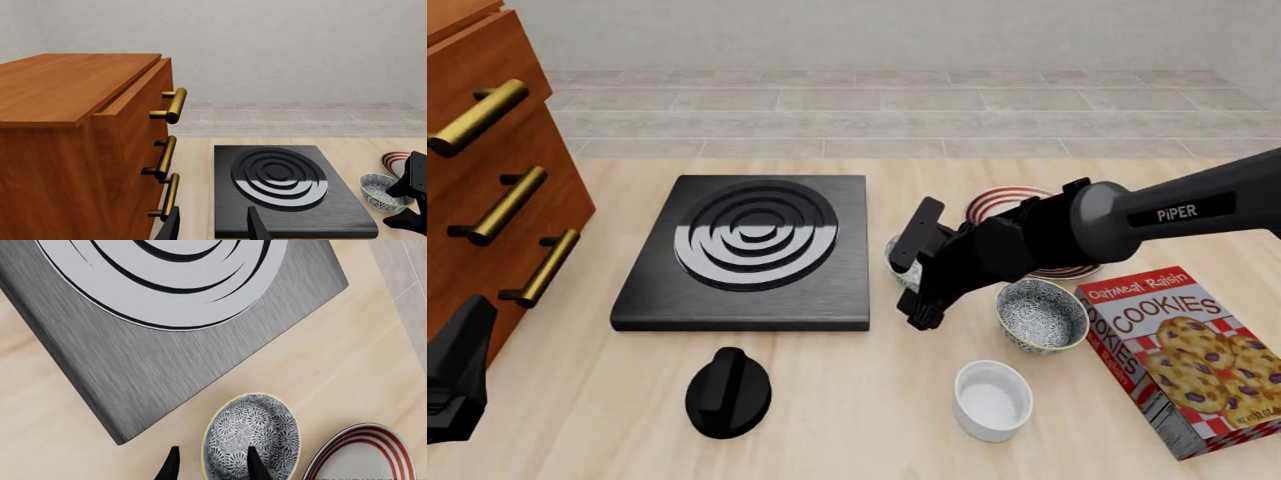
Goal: Pick the akita bowl from table center and place it on the plate.
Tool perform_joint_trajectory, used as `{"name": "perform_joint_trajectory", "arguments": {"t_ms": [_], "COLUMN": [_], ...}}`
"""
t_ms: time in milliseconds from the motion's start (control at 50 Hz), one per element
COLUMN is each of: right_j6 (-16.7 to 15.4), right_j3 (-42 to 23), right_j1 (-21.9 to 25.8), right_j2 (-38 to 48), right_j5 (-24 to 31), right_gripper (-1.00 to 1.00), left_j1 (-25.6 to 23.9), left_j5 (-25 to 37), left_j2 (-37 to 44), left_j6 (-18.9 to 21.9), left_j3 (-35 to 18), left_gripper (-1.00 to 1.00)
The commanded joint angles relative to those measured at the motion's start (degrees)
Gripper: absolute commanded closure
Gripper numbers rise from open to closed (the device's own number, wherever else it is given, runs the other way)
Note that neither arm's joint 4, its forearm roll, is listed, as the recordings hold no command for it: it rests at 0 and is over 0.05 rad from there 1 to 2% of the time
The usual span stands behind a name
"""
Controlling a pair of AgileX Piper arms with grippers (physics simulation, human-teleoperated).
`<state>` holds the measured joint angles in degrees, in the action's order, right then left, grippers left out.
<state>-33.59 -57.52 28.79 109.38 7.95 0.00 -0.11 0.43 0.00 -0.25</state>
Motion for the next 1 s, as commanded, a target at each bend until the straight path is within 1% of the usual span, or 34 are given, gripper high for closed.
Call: {"name": "perform_joint_trajectory", "arguments": {"t_ms": [20,80,100,220,320,500,520,620,640,700,740,800,820,840,900,920,960,980,1000], "right_j6": [0.4,0.3,0.2,-1.2,-1.6,-2.9,-4.1,-4.0,-4.7,-4.2,-4.8,-3.2,-3.3,-2.1,-1.9,-0.7,0.0,0.1,-0.6], "right_j3": [0.2,0.3,0.5,0.6,0.5,0.5,0.5,-0.2,-0.4,-0.8,-0.6,-1.5,-1.4,-2.1,-2.1,-2.6,-3.3,-3.3,-3.0], "right_j1": [-0.3,-0.1,0.0,-0.2,0.3,-0.8,-1.9,-2.3,-3.5,-3.6,-4.4,-5.2,-5.5,-6.3,-6.7,-7.3,-8.6,-8.6,-9.1], "right_j2": [0.1,-0.3,-0.5,-2.1,-3.2,-4.8,-5.8,-6.6,-7.3,-7.6,-8.2,-8.7,-8.9,-9.2,-9.0,-8.9,-8.6,-8.5,-8.5], "right_j5": [-0.1,-0.1,-0.3,-0.3,0.3,0.8,-0.3,0.4,-0.4,-0.1,-1.0,-0.8,-1.0,-1.1,-0.9,-0.7,-0.6,-0.6,-1.1], "right_gripper": [-1.0,-1.0,1.0,1.0,1.0,1.0,1.0,1.0,1.0,1.0,1.0,1.0,1.0,1.0,1.0,1.0,1.0,1.0,1.0], "left_j1": [0.0,0.0,0.0,0.0,0.0,0.0,0.0,0.0,0.0,0.0,0.0,0.0,0.0,0.0,0.0,0.0,0.0,0.0,0.0], "left_j5": [0.0,0.0,0.0,0.0,0.0,0.0,0.0,0.0,0.0,0.0,0.0,0.0,0.0,0.0,0.0,0.0,0.0,0.0,0.0], "left_j2": [0.0,0.0,0.0,0.0,0.0,0.0,0.0,0.0,0.0,0.0,0.0,0.0,0.0,0.0,0.0,0.0,0.0,0.0,0.0], "left_j6": [0.0,0.0,0.0,0.0,0.0,0.0,0.0,0.0,0.0,0.0,0.0,0.0,0.0,0.0,0.0,0.0,0.0,0.0,0.0], "left_j3": [0.0,0.0,0.0,0.0,0.0,0.0,0.0,0.0,0.0,0.0,0.0,0.0,0.0,0.0,0.0,0.0,0.0,0.0,0.0], "left_gripper": [-1.0,-1.0,-1.0,-1.0,-1.0,-1.0,-1.0,-1.0,-1.0,-1.0,-1.0,-1.0,-1.0,-1.0,-1.0,-1.0,-1.0,-1.0,-1.0]}}
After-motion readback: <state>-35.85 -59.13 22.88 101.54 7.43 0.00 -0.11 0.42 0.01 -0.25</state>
